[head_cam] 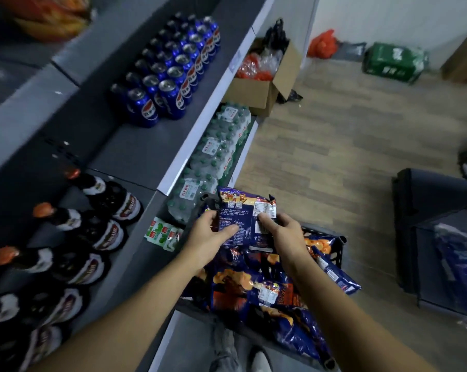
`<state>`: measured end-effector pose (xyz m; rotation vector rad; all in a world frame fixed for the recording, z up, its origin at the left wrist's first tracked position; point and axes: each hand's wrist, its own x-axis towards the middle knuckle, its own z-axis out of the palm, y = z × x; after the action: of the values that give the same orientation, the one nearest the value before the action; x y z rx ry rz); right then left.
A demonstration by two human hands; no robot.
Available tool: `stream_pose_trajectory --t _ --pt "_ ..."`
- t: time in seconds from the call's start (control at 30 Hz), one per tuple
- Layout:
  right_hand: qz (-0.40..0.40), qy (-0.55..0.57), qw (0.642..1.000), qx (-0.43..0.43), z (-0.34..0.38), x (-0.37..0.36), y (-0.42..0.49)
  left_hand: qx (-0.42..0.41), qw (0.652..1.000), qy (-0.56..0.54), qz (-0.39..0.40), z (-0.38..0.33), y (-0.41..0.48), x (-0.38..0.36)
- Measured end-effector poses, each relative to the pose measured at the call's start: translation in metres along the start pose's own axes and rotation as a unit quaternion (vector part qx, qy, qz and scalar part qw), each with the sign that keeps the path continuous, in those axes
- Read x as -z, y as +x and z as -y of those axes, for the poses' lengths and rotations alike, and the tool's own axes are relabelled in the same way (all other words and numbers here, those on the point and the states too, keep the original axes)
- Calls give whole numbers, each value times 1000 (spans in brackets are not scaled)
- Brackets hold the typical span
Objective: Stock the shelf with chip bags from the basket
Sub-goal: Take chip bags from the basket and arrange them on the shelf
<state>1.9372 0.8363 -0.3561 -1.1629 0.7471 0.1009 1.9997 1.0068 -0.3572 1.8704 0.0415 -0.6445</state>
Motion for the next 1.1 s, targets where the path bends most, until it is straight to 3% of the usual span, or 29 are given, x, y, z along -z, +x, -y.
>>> stream_pose_trajectory --t 0.27,0.57,1.1 --pt "68 -22 987 143 83 -62 -62 -94 987 -28 -127 -79 -86 53" --pt "214 -37 950 222 145 -169 -154 -194 931 -52 -304 -134 -197 141" --pt "458 -121 860 189 44 -392 -369 -179 806 -88 -558 -34 -448 313"
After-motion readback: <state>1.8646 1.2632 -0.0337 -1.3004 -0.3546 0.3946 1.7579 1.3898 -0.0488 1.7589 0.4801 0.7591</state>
